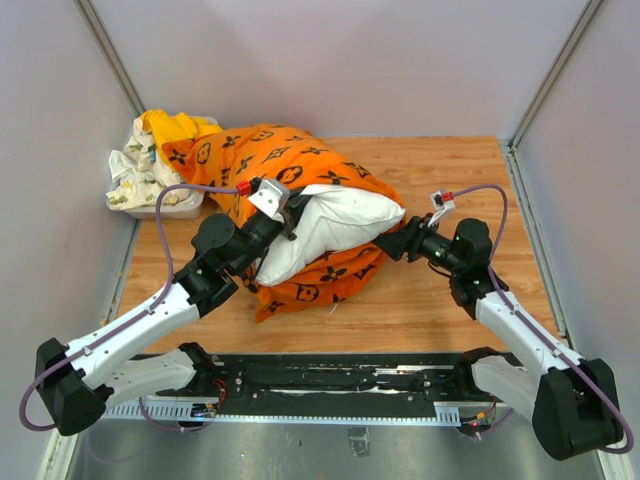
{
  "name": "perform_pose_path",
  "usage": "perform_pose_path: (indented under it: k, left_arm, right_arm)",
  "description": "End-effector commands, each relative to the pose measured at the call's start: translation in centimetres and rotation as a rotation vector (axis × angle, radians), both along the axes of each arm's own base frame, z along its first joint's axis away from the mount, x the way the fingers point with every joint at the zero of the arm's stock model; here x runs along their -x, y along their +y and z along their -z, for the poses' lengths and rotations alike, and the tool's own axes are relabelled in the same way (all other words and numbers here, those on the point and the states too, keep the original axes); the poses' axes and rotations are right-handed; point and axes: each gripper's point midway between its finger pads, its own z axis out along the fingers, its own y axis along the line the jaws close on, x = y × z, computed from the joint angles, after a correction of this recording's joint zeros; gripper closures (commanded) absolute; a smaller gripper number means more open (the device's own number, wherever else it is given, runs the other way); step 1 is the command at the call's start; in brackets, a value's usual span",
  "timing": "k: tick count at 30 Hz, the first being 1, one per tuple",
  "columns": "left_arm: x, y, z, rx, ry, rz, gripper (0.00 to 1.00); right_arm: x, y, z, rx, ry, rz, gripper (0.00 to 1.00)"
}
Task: Remove the pillowcase from the pillow
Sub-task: Remove the pillow from the pillowcase.
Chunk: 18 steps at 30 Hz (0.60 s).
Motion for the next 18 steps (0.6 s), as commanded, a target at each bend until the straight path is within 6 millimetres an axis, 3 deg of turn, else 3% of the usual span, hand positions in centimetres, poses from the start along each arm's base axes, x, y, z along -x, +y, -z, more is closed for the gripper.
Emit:
perform_pose_path:
  k: [1, 4, 6, 11, 18]
  left_arm:
    - [1.8, 2.8, -9.1, 0.215, -0.179, -0.027, 1.00]
    - [2.5, 3.2, -9.8, 0.237, -0.186, -0.016, 1.00]
    - [3.0, 3.4, -10.4, 0.250, -0.192, -0.007, 1.00]
    - [4.3, 4.3, -11.4, 0.283, -0.198, 0.016, 1.00]
    - [6.7, 5.7, -13.0, 0.327, -0.186, 0.060, 1.00]
  right_arm:
    - [-0.8, 0.7, -1.8, 0.016, -0.047, -0.044, 0.64]
    - [-0.9, 0.6, -0.2, 0.044, 0.008, -0.041, 0.89]
    - [-1.1, 0.1, 1.1, 0.074, 0.044, -0.010, 0.97]
    - [-2.8, -1.2, 3.9, 0.113, 0.114, 0.104, 0.98]
    - [-5.5, -1.6, 7.6, 0.067, 0.302, 0.166, 0.95]
